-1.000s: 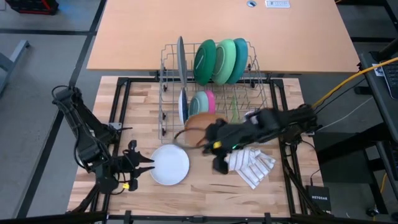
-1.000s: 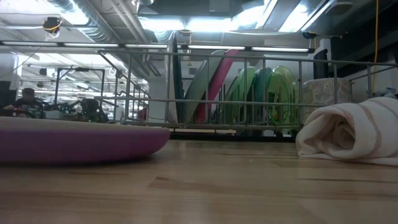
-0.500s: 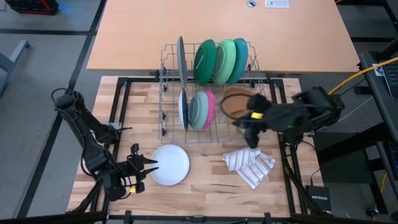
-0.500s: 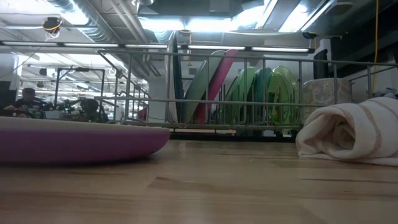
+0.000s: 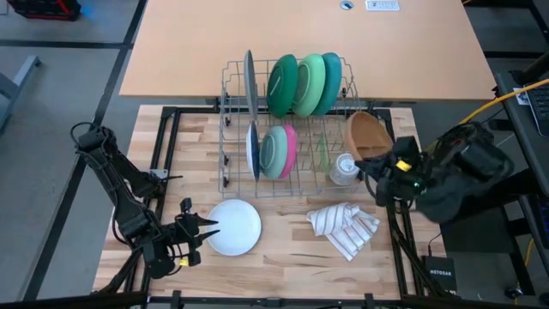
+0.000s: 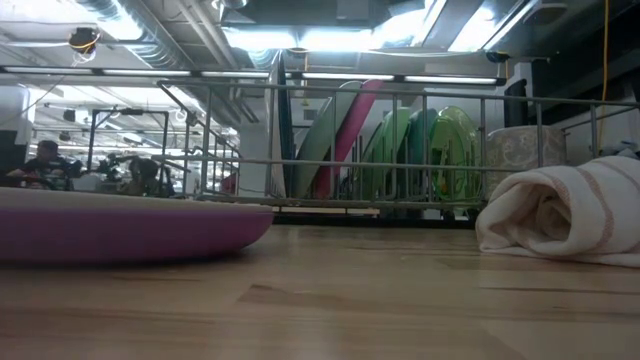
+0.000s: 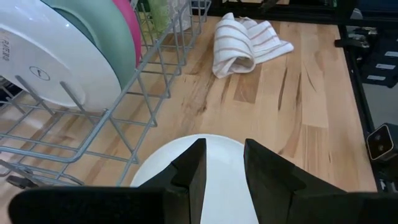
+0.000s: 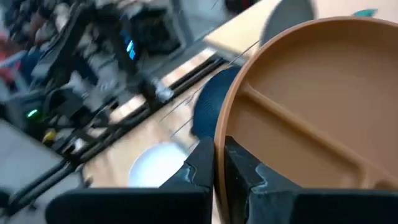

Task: Sort dishes
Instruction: Put the brown plate in the dish rack

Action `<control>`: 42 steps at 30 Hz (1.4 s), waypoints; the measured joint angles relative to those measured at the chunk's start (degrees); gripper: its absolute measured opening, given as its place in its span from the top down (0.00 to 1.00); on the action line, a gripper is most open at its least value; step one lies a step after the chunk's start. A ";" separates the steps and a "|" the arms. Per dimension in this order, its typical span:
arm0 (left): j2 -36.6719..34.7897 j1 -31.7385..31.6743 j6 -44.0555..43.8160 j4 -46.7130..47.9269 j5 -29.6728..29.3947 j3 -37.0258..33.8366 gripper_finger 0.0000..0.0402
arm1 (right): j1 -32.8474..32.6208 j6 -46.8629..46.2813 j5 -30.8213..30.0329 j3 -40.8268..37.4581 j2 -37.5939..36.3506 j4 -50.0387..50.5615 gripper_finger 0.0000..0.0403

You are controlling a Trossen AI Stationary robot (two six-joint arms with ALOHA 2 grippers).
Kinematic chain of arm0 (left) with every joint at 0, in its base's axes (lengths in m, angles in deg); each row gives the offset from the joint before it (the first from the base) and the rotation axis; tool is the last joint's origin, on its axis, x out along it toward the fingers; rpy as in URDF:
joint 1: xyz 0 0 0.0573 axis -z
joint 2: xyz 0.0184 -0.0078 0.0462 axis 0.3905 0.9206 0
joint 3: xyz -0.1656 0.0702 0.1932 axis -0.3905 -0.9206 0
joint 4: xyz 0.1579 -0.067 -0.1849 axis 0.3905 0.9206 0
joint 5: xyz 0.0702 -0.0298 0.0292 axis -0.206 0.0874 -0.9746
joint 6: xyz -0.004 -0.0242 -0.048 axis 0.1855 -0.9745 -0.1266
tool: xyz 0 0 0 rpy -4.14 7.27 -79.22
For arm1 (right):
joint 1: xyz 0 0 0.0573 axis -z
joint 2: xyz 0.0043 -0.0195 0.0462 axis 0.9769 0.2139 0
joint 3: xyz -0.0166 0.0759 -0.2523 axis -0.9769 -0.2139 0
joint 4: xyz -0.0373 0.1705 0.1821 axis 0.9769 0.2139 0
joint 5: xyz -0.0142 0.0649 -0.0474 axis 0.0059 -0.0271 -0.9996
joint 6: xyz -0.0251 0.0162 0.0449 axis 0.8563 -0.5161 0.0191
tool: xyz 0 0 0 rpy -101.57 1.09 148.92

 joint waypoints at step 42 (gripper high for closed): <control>0.00 -8.73 3.01 -0.17 -7.32 0.00 0.76 | -7.12 -43.96 -31.74 -53.62 -9.53 -44.56 0.96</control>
